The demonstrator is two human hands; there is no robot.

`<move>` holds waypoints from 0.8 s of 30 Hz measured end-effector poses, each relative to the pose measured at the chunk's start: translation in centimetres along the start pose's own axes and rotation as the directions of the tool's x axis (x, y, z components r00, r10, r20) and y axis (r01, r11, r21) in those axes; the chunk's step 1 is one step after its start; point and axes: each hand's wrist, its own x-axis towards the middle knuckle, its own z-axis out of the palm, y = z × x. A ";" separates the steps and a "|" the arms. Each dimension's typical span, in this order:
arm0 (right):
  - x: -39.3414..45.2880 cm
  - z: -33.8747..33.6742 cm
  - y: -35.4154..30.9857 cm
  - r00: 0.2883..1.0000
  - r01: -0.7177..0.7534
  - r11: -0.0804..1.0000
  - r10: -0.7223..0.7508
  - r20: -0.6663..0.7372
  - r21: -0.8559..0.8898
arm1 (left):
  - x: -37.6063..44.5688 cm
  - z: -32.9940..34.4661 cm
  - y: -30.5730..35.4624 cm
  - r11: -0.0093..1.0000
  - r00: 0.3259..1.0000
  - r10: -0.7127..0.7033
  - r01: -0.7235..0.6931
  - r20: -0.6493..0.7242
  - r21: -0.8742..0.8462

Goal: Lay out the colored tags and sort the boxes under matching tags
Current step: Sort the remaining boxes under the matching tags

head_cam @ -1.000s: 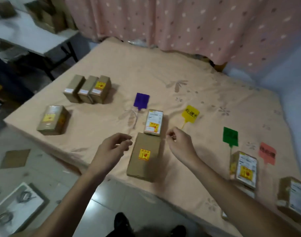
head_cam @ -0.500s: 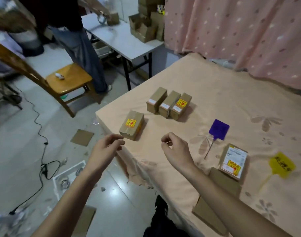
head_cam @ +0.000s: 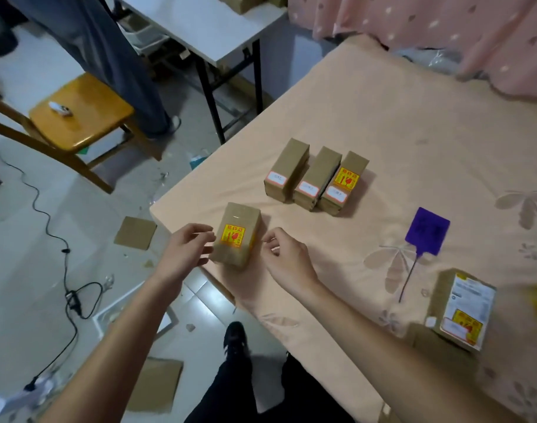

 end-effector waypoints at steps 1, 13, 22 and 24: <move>0.9 0.8 -0.3 1.000 -0.022 1.000 0.022 0.003 -0.007 | 1.6 -0.1 -0.2 1.000 1.000 -0.006 0.006 0.002 -0.001; 8.1 8.5 -2.1 0.961 -0.229 0.920 0.267 -0.079 0.319 | 10.5 0.9 -2.0 0.938 0.925 -0.302 0.331 0.232 -0.098; 1.5 -0.8 -8.4 0.992 0.083 0.619 0.024 -0.124 0.781 | 3.2 0.3 9.5 0.938 0.868 0.165 0.010 0.469 -0.347; -0.8 -2.7 -9.4 0.985 0.167 0.574 -0.065 -0.158 0.801 | 0.6 0.4 11.9 0.926 0.828 0.258 -0.065 0.498 -0.371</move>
